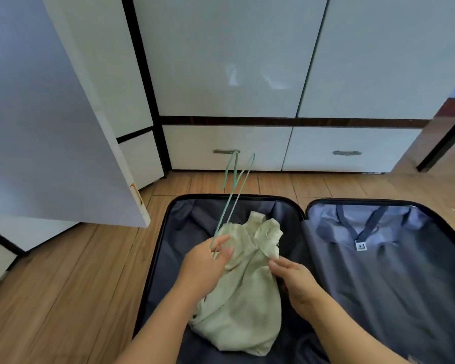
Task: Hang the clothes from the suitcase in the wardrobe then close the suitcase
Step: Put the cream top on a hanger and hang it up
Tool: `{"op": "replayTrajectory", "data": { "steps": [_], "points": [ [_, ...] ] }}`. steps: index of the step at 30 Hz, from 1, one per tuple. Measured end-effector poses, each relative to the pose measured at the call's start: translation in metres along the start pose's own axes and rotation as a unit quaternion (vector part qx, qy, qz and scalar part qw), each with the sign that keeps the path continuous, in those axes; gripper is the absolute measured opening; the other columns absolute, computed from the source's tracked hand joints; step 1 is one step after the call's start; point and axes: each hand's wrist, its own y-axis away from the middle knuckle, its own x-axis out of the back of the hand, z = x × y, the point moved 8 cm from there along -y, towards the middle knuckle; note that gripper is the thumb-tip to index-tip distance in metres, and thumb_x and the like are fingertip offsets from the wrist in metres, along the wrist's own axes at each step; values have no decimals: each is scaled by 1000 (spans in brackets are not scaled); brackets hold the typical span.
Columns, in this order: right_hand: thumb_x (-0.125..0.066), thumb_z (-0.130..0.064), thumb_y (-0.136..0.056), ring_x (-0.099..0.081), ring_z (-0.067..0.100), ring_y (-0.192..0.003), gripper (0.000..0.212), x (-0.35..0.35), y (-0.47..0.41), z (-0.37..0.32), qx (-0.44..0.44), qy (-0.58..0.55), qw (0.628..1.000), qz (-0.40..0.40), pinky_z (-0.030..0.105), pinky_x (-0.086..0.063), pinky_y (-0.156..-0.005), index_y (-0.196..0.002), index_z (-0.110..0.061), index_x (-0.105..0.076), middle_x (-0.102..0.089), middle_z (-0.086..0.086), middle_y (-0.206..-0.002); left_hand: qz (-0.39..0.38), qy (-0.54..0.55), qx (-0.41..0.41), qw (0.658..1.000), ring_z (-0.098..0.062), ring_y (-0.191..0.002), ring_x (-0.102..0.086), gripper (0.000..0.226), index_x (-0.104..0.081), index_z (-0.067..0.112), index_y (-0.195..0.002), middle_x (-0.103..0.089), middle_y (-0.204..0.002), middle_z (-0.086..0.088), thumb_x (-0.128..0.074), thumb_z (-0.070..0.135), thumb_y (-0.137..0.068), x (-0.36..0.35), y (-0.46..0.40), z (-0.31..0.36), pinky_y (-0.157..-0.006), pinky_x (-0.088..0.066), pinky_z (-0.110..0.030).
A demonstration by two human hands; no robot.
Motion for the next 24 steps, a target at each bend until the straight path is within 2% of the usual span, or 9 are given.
{"op": "replayTrajectory", "data": {
  "steps": [6,10,12,15,16,17,18,21,24],
  "points": [
    [-63,-8,-86,-66,17,-104,19,-48,25,-53,113,58,983,-130,26,-49,-92,-100,0,-73,-72,9,-106,7,-2,-23,1000,-6,-111,-56,47,-56,34,-123,-61,-109,18,-61,56,-81,4,-10,26,-87,-44,-22],
    [-68,-10,-80,-65,18,-107,18,-72,55,-77,119,87,968,-201,26,-46,-97,-93,1,-75,-72,12,-104,41,29,10,999,-12,-102,-59,44,-53,26,-126,-60,-112,9,-66,25,-84,13,-10,43,-86,-49,-28],
    [-67,-13,-82,-67,23,-102,14,-68,61,-85,116,73,975,-176,27,-49,-93,-82,-2,-75,-72,15,-96,49,28,17,998,-15,-92,-63,35,-60,27,-115,-65,-104,5,-61,12,-83,16,-8,43,-80,-54,-34],
    [-65,-20,-87,-66,27,-75,30,-18,41,-80,83,18,995,55,32,-50,-78,-61,-7,-61,-62,12,-65,37,51,2,998,-17,-91,-64,28,-67,26,-97,-68,-96,3,-60,3,-83,14,-3,42,-79,-53,-34],
    [-66,-22,-86,-62,28,-73,27,-4,38,-76,68,24,990,118,36,-49,-77,-66,-5,-59,-59,17,-66,29,69,-5,997,-16,-92,-64,29,-68,24,-96,-68,-96,3,-59,1,-83,14,0,44,-79,-53,-32],
    [-68,-22,-85,-61,30,-78,24,3,36,-72,49,35,987,146,40,-49,-80,-76,-1,-61,-39,-6,-84,17,91,-13,996,-16,-94,-64,30,-69,23,-96,-69,-98,1,-58,-2,-83,13,2,47,-80,-53,-31],
    [-69,-22,-84,-61,33,-88,25,4,36,-67,25,34,988,146,44,-48,-88,-90,2,-61,-53,23,-118,4,114,-22,993,-16,-96,-64,33,-70,22,-97,-70,-100,0,-57,-4,-83,14,5,52,-80,-54,-29],
    [-68,-19,-81,-56,30,-95,28,-11,41,-44,-75,-50,994,65,55,-41,-96,-104,-7,-59,-58,12,-99,-39,159,-58,985,-11,-95,-66,44,-67,23,-110,-70,-105,0,-54,-10,-84,16,12,70,-74,-54,-19],
    [-65,-16,-79,-63,25,-86,23,-28,41,-37,-93,-185,978,-25,44,-52,-80,-101,-9,-65,-67,9,-93,-49,161,-94,981,-7,-98,-65,52,-65,27,-117,-69,-108,5,-52,-11,-84,21,15,84,-76,-53,-16]
  ]
}}
